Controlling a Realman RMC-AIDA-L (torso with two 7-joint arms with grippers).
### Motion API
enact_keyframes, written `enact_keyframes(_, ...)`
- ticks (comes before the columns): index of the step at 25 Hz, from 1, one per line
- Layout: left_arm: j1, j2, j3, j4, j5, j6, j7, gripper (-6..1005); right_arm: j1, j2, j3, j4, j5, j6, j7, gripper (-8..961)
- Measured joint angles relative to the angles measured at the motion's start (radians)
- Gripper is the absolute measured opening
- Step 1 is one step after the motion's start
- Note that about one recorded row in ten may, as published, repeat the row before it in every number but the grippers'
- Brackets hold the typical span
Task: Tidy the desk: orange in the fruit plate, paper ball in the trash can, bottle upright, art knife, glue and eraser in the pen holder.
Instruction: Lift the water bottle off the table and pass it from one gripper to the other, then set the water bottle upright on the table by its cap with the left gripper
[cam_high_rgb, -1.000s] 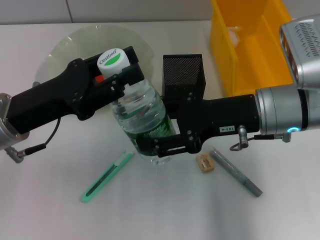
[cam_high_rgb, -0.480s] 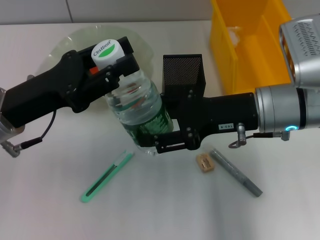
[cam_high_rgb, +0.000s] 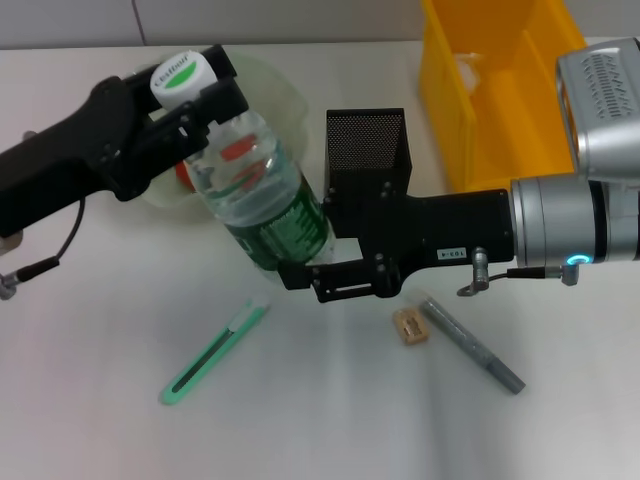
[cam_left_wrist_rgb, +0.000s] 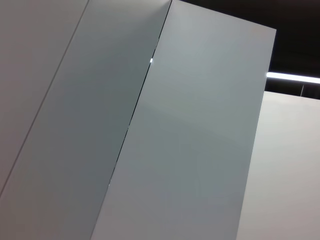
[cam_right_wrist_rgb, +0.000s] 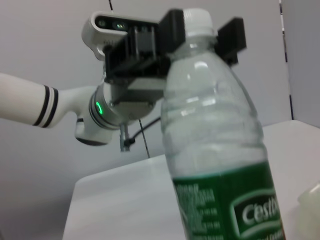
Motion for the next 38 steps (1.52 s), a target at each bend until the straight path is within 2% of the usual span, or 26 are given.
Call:
enact_keyframes(5, 0.008, 0.008, -0.040, 0.026, -0.002, 0.006, -0.020, 475, 0.000, 0.000, 0.000, 0.009, -0.003, 0.008, -0.005, 725)
enact_keyframes(14, 0.010, 0.012, -0.055, 0.035, -0.003, 0.011, -0.021, 486, 0.000, 0.000, 0.000, 0.011, -0.003, 0.015, -0.006, 725)
enact_keyframes(20, 0.015, 0.025, -0.057, 0.035, 0.008, -0.004, -0.015, 494, -0.005, 0.000, 0.005, 0.012, -0.003, 0.015, -0.006, 728)
enact_keyframes(29, 0.074, 0.052, -0.061, 0.050, 0.034, -0.116, 0.083, 505, -0.010, 0.000, 0.011, 0.038, 0.009, 0.014, -0.007, 728)
enact_keyframes(38, 0.112, 0.049, -0.070, 0.047, 0.049, -0.263, 0.197, 517, -0.015, -0.001, 0.011, 0.052, 0.039, 0.013, -0.007, 728)
